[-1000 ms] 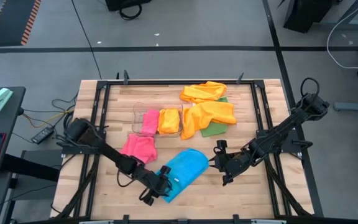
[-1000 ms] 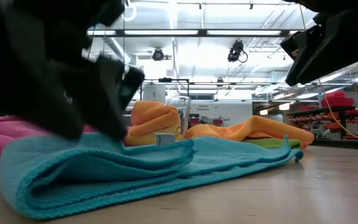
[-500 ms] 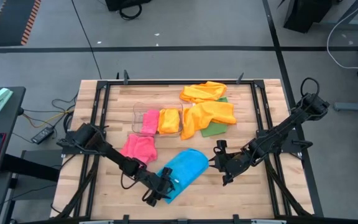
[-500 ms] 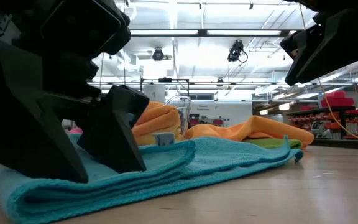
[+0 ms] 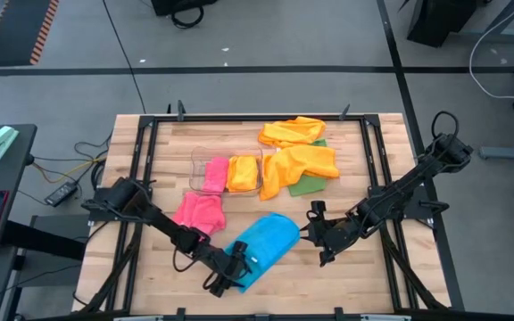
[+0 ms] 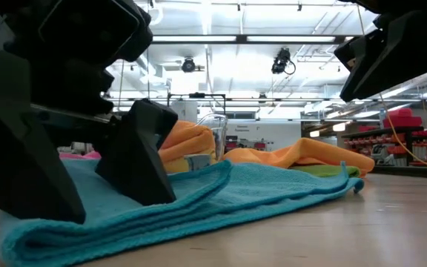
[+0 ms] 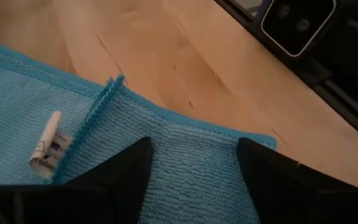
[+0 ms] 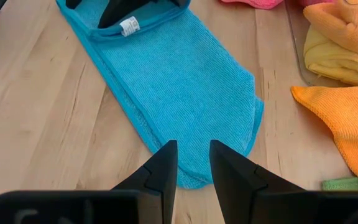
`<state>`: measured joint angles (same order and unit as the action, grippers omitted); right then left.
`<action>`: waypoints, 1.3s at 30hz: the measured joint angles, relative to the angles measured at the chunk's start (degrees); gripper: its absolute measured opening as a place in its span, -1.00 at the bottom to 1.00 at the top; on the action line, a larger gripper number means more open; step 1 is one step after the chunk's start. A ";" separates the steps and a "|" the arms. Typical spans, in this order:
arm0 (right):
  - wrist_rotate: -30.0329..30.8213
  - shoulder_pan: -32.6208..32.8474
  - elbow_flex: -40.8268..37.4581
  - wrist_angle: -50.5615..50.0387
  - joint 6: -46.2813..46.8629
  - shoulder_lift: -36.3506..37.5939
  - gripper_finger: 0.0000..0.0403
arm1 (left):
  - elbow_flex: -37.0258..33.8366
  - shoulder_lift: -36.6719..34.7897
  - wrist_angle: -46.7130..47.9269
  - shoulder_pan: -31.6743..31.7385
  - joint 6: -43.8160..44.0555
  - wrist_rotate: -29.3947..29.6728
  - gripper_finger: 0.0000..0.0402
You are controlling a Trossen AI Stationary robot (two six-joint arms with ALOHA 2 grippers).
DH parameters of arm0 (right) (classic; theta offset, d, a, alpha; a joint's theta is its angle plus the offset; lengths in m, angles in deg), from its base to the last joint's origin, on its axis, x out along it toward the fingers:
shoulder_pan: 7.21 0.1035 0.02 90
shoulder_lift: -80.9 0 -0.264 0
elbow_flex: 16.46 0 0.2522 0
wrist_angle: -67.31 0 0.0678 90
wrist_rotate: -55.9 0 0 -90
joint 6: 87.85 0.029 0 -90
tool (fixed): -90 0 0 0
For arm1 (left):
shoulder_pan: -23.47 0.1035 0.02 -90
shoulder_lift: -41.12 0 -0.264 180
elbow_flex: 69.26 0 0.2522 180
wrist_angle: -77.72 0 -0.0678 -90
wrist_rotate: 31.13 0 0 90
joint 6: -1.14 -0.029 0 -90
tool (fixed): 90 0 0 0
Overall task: Fold microfiber towels
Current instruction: Fold the blue microfiber cloth
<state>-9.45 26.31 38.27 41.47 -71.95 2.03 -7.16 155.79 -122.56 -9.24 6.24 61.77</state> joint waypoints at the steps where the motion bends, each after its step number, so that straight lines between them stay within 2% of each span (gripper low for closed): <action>1: 0.01 0.00 0.00 -0.02 0.00 0.00 -0.49 | -0.04 -0.37 0.19 -0.04 -0.02 -0.04 0.24; 11: 0.01 0.00 0.00 0.00 -0.02 0.00 -0.49 | -0.02 -1.03 -1.60 0.72 -1.57 -0.02 0.36; 16: 0.01 0.00 0.00 0.00 -0.02 0.00 -0.49 | -0.01 -1.06 2.44 1.91 -2.75 0.47 0.44; 25: 0.01 0.00 0.00 0.02 -0.04 0.00 -0.49 | 0.10 -0.77 2.46 1.83 -2.83 0.66 0.45; 30: 0.01 0.00 0.00 0.02 0.17 0.00 -0.49 | 0.89 -3.20 2.02 1.27 -5.66 0.64 0.45; 34: 0.01 0.00 0.00 0.07 0.15 0.00 -0.49 | 1.27 -6.07 7.36 1.21 -6.90 0.76 0.45; 39: 0.01 0.00 -0.02 0.09 0.14 -0.02 -0.49 | 1.29 -11.13 20.42 1.80 -4.51 4.17 0.45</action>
<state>-9.45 26.31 38.25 41.56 -71.81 2.01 -5.88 144.67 -102.14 -7.44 1.73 65.94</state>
